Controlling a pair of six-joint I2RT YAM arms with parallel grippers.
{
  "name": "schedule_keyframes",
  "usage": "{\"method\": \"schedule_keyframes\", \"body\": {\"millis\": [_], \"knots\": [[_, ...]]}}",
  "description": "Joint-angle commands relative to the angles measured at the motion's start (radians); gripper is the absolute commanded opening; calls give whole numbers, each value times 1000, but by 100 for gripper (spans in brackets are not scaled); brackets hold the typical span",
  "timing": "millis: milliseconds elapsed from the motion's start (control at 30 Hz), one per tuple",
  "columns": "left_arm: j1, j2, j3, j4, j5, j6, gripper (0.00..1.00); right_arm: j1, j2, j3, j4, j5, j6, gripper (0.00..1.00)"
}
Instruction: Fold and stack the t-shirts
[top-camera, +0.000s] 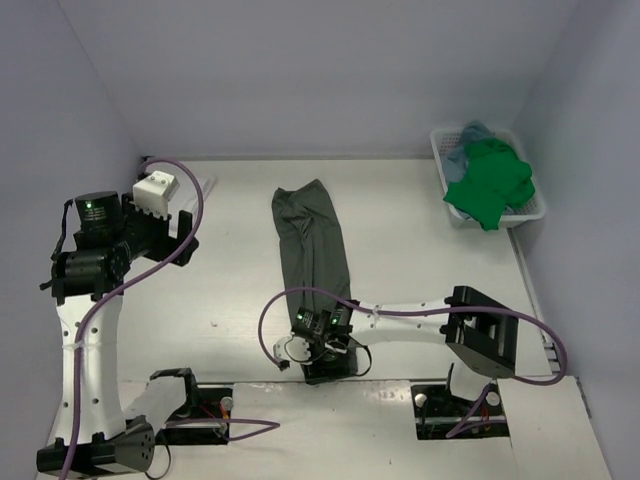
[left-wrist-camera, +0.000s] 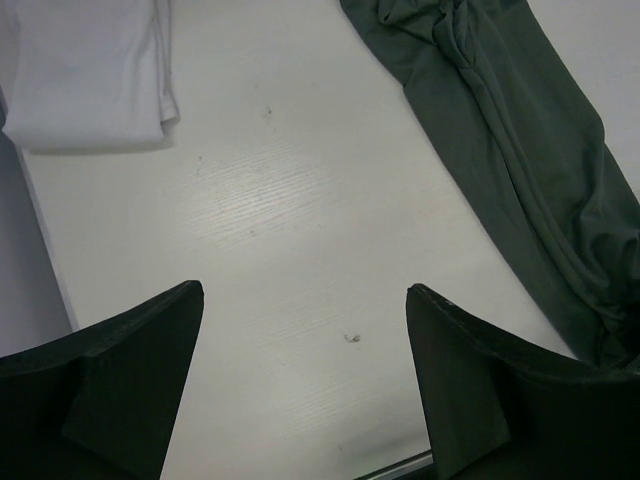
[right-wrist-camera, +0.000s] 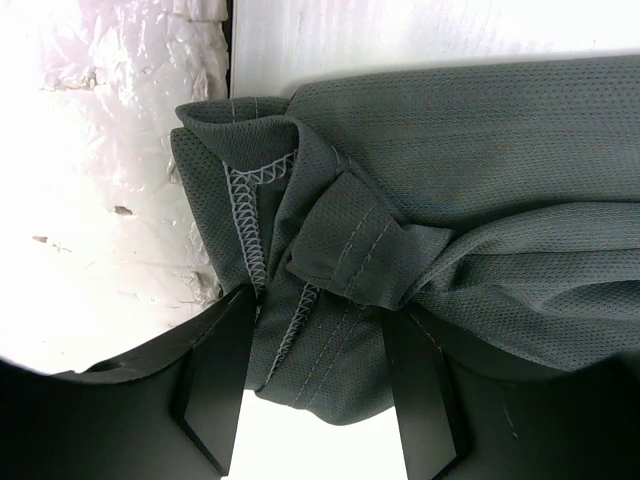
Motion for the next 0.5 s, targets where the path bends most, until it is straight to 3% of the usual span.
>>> {"method": "schedule_keyframes", "body": {"millis": [0, 300, 467], "knots": [[26, -22, -19, 42, 43, -7, 77, 9, 50, 14, 1, -7, 6, 50], [83, -24, -42, 48, 118, -21, 77, 39, 90, 19, -2, -41, 3, 49], [103, -19, -45, 50, 143, -28, 77, 39, 93, 11, -1, -76, 2, 34]]}}
